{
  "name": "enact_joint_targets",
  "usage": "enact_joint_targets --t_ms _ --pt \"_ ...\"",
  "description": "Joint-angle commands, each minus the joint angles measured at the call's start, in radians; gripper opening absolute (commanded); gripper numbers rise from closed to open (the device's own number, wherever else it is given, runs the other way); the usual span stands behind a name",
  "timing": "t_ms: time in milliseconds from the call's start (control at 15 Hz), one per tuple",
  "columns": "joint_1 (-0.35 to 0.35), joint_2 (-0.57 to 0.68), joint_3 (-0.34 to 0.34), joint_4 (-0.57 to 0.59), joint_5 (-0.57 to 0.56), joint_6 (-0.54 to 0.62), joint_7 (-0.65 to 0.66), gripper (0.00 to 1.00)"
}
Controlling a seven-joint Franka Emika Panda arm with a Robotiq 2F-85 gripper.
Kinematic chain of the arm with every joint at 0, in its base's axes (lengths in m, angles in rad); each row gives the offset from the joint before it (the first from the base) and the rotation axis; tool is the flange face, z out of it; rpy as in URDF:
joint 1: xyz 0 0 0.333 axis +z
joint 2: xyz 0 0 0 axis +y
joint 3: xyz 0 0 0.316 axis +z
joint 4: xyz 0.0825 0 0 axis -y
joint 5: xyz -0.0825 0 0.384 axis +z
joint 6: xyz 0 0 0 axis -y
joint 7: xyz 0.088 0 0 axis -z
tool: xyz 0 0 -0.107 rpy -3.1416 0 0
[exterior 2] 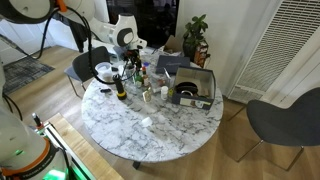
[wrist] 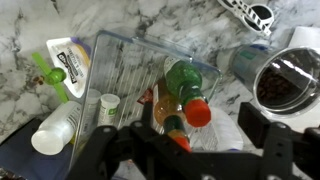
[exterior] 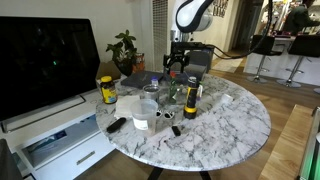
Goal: Remove the lid from the green hot sauce bottle that is in the crisper drawer and put it on the table to the right of the crisper drawer
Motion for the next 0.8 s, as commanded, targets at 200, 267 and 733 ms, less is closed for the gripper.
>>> enact_joint_targets --t_ms 200,267,733 --pt "0.031 0.024 -0.032 0.035 0.017 -0.025 -0.005 0.67" --pt "0.032 0.024 -0.032 0.037 0.018 -0.028 -0.005 0.68" --pt "0.031 0.033 -0.029 0.053 0.03 -0.047 -0.011 0.44"
